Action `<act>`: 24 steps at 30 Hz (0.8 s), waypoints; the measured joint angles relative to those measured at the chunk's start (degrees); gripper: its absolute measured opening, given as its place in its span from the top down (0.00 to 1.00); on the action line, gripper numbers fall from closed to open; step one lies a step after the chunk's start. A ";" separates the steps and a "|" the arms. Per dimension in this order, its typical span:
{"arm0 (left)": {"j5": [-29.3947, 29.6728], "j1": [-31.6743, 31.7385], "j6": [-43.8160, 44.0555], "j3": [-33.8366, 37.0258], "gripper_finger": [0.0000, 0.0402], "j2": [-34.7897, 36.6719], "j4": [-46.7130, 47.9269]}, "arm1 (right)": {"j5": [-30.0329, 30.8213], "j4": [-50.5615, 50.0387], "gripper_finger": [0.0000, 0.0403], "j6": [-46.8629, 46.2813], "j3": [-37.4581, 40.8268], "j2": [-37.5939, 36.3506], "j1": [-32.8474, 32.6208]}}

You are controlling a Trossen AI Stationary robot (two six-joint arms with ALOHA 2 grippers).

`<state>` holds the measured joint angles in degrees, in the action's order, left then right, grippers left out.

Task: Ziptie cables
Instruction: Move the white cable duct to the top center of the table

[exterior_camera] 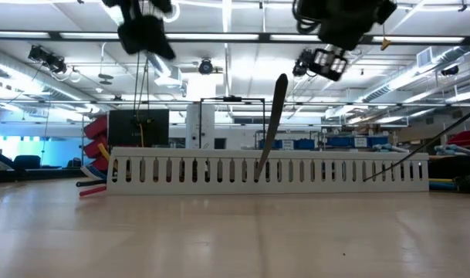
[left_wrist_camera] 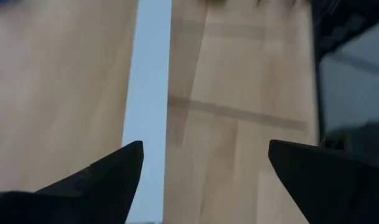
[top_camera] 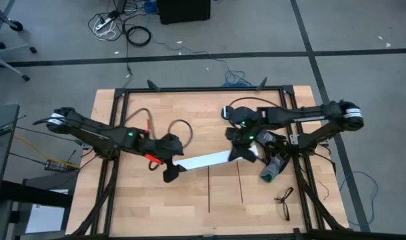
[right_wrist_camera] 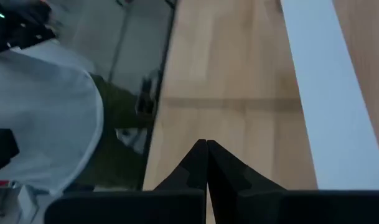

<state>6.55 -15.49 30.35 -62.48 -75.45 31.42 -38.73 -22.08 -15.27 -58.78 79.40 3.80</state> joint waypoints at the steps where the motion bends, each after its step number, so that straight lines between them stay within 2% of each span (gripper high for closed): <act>1: -1.11 0.00 -0.25 0.03 0.16 -1.41 0.74 | 0.54 -3.70 1.00 0.20 0.01 -1.26 -0.14; 6: -9.60 0.02 -3.72 0.11 0.30 -8.34 0.30 | 0.58 -15.49 1.00 1.21 0.00 -2.67 -1.63; 11: -15.02 0.00 -6.25 0.11 0.52 -12.77 -2.37 | 3.43 -26.47 1.00 7.16 0.86 0.95 -3.96; 16: -14.97 0.07 -9.42 0.11 0.76 -16.07 -2.25 | 3.69 -23.53 1.00 8.39 7.01 3.24 -4.84; 20: -15.24 0.09 -10.99 0.05 0.96 -19.68 -3.12 | 6.52 -19.95 1.00 8.00 10.63 4.51 -4.84; 24: -13.70 0.09 -10.85 0.05 0.99 -24.55 -3.00 | 8.83 -18.47 1.00 7.38 12.62 6.13 -4.84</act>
<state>-7.15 -15.40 19.51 -62.43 -100.00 28.42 -29.91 -40.55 -7.89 -46.16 85.53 -1.04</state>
